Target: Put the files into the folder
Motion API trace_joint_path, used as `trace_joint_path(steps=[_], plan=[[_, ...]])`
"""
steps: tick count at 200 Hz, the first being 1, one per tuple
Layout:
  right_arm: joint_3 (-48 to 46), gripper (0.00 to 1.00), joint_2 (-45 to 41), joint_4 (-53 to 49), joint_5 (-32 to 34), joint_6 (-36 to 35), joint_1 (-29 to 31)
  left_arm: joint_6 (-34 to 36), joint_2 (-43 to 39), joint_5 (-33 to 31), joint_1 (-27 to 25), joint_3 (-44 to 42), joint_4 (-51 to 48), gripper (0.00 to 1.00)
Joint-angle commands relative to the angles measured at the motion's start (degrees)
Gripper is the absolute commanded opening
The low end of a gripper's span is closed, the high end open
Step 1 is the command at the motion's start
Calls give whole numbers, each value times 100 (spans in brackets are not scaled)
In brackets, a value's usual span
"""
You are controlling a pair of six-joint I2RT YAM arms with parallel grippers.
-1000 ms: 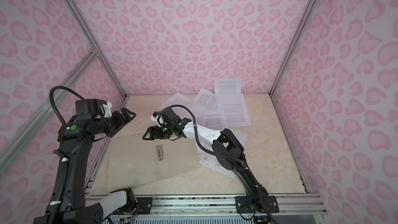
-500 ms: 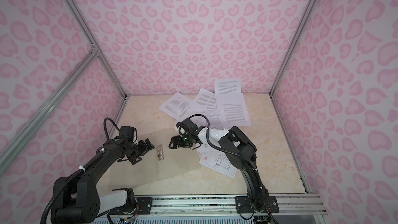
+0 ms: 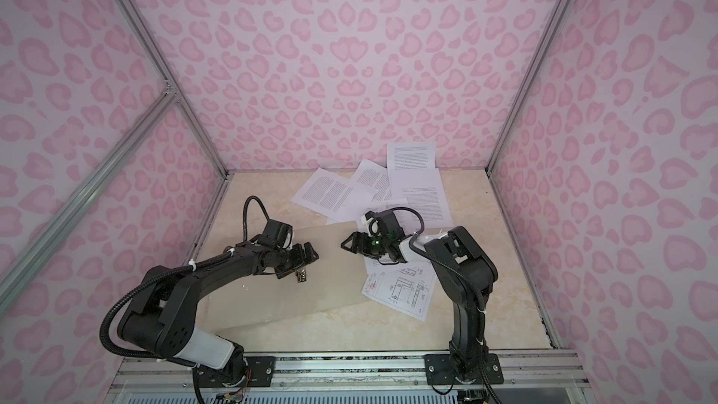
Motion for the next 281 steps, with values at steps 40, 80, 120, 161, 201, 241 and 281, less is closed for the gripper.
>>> trace_joint_path(steps=[40,80,120,161,201,241,281], plan=[[71,82,-610,-1818,930,-557,-316,-861,495,93,-943,588,-343,97],[571,75,-911,-2489,1163,-992,612,-737,-443,-327,-852,793,-1068,97],[781,64,-568,-2285,684,-899,1451,-397,-1241,-189,-144,193,-1329,98],[970,49,-153,-1972,412,-688,1679,-2,-1464,366,484,-460,-1212,98],[1190,41,118,-2065,366,-698,1746,29,-1305,247,604,-823,-1163,98],[1440,34,367,-2201,323,-709,1806,-26,-1204,-162,611,-1125,-1218,98],[1508,26,503,-2228,247,-683,1826,-64,-1230,-240,609,-1295,-1203,98]])
